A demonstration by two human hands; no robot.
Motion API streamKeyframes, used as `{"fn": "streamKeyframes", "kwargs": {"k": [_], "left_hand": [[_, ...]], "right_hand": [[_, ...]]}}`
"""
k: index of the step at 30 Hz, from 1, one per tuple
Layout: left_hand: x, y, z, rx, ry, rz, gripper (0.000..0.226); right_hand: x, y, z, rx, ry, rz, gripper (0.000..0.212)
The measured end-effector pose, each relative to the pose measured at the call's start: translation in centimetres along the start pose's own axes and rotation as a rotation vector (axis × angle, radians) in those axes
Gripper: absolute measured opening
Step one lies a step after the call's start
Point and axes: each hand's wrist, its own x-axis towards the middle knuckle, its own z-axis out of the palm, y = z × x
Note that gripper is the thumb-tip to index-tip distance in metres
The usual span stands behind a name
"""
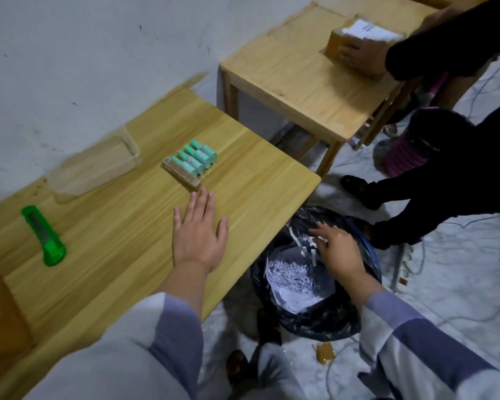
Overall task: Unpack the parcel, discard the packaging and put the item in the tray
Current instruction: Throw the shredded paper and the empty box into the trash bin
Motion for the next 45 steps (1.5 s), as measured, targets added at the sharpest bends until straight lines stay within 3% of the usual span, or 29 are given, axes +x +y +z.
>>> {"fn": "streamKeyframes", "kwargs": {"k": [4,12,16,26,34,39,45], "left_hand": [[0.0,-0.2,0.0,-0.017,0.004,0.007,0.062],[0.0,-0.5,-2.1,-0.12,-0.123,0.029,0.059],[-1.3,-1.3,-5.6,-0.212,-0.098,0.007,0.055],[-8.4,-9.9,-13.6,-0.365,0.096,-0.308,0.04],[-18.9,-19.8,-15.5,-0.392,0.252,-0.642,0.038],[-23.8,-26.5,-15.3,-0.353,0.306,-0.795,0.042],[-26.4,-34.6,-13.6,-0.473,0.282,-0.867,0.059]], "right_hand": [[-0.2,0.5,-0.4,-0.01,-0.032,0.053,0.023],[-0.6,-3.5,-3.5,0.011,0.02,-0.126,0.02],[-0.4,-8.2,-5.0,0.027,0.016,-0.254,0.019],[-1.1,-25.1,-4.2,0.022,-0.192,-0.677,0.022],[-5.7,-37.2,0.7,-0.031,-0.388,-0.999,0.027],[-8.4,-43.6,5.4,-0.026,-0.492,-1.006,0.032],[-9.5,-49.2,11.0,0.052,-0.577,-0.785,0.053]]}}
